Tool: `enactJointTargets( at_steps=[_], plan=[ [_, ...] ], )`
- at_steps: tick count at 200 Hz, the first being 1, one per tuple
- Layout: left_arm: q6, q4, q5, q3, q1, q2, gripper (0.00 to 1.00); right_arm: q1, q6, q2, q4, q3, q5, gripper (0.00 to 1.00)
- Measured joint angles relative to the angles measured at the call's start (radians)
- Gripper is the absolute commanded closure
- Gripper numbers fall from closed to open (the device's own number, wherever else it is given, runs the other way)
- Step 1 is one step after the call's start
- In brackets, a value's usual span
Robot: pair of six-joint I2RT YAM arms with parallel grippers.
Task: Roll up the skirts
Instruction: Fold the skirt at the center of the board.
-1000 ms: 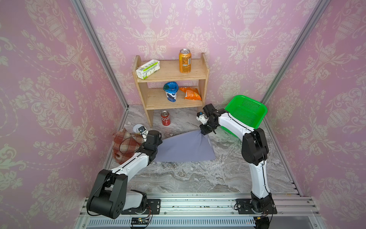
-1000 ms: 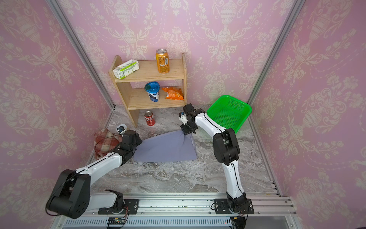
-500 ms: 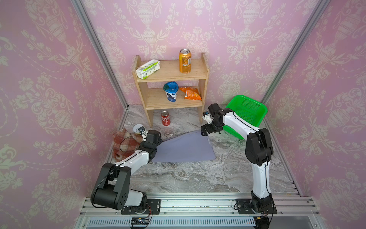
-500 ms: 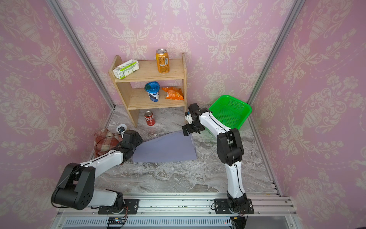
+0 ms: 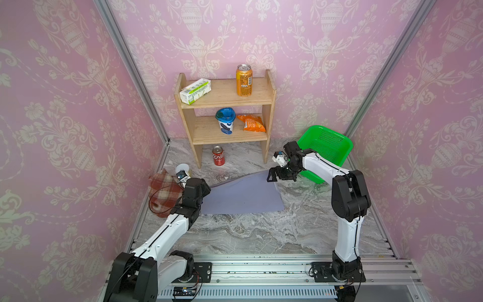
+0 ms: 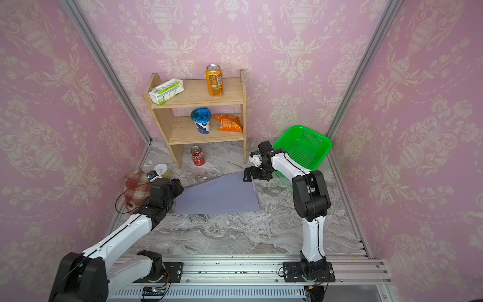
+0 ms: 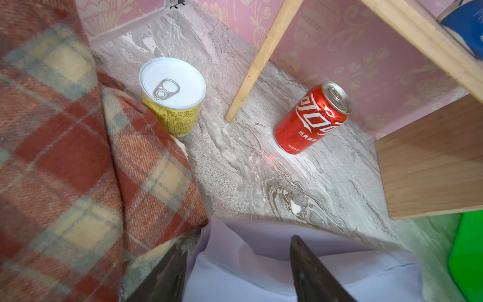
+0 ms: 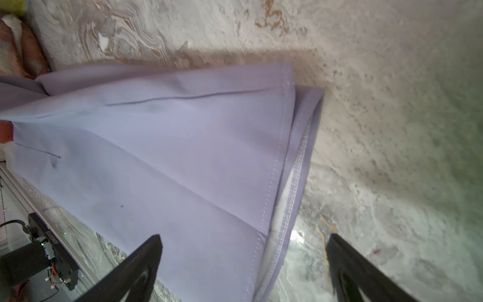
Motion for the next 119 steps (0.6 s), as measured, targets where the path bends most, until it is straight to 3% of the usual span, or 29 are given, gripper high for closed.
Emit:
enactJointTargets(
  at_steps=[17, 28, 43, 65, 119],
  plan=[
    [-0.008, -0.004, 0.018, -0.001, 0.0, -0.027, 0.66, 0.0, 0.011, 0.039, 0.014, 0.039, -0.014, 0.09],
    [-0.007, -0.006, 0.03, -0.001, 0.0, -0.04, 0.68, 0.0, 0.018, 0.06, 0.021, 0.06, -0.015, 0.13],
    [-0.01, -0.008, 0.047, -0.001, 0.0, -0.056, 0.66, 0.0, 0.027, 0.086, 0.021, 0.087, -0.014, 0.17],
    [-0.01, -0.009, 0.061, -0.001, -0.001, -0.067, 0.56, 0.0, 0.035, 0.119, 0.02, 0.122, 0.0, 0.19],
    [-0.013, -0.01, 0.077, -0.001, -0.002, -0.07, 0.58, 0.0, 0.06, 0.184, 0.02, 0.188, 0.032, 0.13]
  ],
)
